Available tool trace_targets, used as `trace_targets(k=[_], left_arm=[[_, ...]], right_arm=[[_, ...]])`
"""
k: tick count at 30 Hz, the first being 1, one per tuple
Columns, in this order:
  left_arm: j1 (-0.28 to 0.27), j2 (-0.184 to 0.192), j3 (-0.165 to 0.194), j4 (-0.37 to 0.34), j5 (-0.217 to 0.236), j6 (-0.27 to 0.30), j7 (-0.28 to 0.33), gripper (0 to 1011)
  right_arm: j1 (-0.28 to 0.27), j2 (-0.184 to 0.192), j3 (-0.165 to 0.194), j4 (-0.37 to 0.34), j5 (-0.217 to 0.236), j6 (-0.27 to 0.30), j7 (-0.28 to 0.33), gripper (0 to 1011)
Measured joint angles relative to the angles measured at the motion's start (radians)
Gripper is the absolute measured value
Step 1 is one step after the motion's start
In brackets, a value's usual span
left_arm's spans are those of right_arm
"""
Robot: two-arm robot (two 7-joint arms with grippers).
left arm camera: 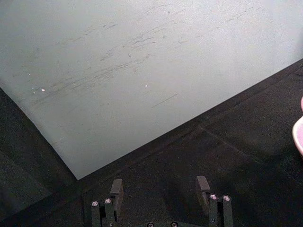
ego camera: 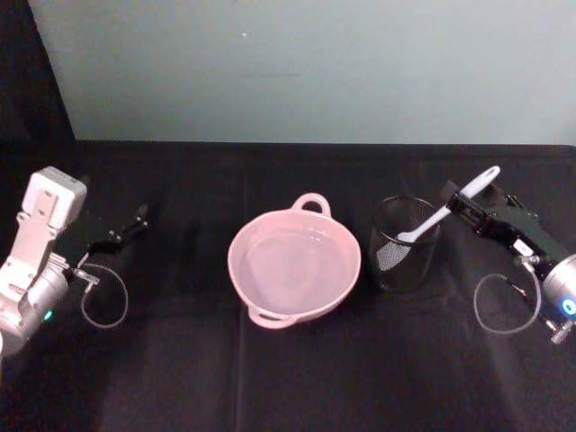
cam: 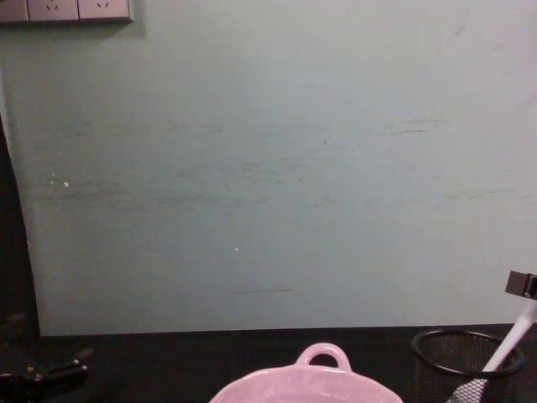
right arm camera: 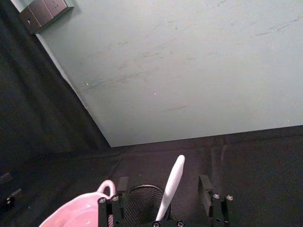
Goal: Use the one hand to pick up the spoon and stir the clear water in the bowl.
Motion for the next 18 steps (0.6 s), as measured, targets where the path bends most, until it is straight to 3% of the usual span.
trace_targets(k=[9,18], left_arm=[[0.0,0.0,0.0,0.0,0.0,0.0,0.0,1011],[0.0,0.0,0.0,0.0,0.0,0.0,0.0,1011]], right_arm=[[0.001,0.001,-0.001,0.0,0.0,0.0,-0.001,742],[0.001,0.001,-0.001,0.0,-0.001,0.0,-0.001,448]])
